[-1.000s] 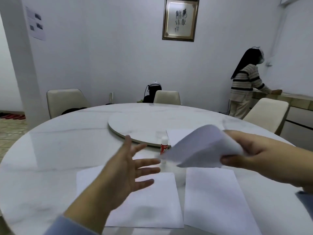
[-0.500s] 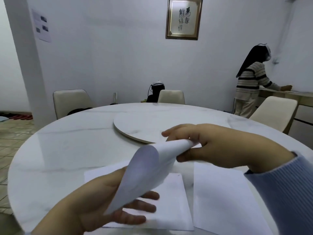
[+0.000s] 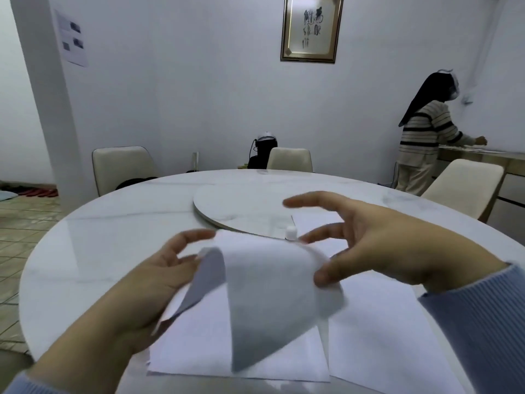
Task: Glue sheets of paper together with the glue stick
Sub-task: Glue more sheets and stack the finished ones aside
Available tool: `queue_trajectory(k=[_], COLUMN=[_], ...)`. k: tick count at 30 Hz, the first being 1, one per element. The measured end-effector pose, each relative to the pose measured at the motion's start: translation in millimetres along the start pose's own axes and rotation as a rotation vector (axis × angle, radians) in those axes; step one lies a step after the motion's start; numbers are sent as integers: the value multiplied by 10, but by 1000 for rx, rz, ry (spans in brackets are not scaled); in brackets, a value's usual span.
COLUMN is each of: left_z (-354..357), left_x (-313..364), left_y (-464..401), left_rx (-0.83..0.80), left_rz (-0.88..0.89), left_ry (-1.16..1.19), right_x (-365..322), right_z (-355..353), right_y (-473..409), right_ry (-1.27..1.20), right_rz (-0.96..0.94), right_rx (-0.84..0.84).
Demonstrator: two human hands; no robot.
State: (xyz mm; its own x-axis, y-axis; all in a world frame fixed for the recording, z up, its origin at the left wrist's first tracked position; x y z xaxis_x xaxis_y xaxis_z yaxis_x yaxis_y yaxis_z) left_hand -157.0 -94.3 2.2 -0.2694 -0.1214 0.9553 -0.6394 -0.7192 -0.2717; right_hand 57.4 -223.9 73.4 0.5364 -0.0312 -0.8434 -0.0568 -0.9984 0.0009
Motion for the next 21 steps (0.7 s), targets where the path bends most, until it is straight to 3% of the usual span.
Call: queue_trajectory(k=[5, 8, 12, 16, 21], left_z=[-252, -292, -279, -393, -466], left_x=[-15, -123, -261, -379, -488], left_y=[-11, -10, 16, -12, -25], left_rx=[262, 289, 174, 122, 97], left_rz=[68, 37, -74, -42, 9], left_ry=[5, -197, -317, -598, -849], right_x=[458, 645, 787, 909, 1032], right_z=[108, 306, 515, 584, 726], right_y=[-6, -6, -40, -59, -92], right_ry=[-779, -988, -806, -375, -213], right_rz=[86, 23, 146, 277, 365], right_rx=[-41, -24, 116, 403, 402])
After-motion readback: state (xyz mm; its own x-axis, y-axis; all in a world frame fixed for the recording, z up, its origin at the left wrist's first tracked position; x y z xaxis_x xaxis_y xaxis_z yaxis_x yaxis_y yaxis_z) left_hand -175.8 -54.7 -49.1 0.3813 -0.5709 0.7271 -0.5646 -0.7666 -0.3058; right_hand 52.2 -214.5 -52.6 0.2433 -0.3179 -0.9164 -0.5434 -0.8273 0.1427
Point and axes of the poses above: each hand's wrist, its own y-axis away from the middle knuckle, its own z-axis out of the palm, x = y × z, the point moved 2 cm from there along -y, towards the middle knuckle, and after that the axes turned 8 degrees about z, right-handed, at the moved point
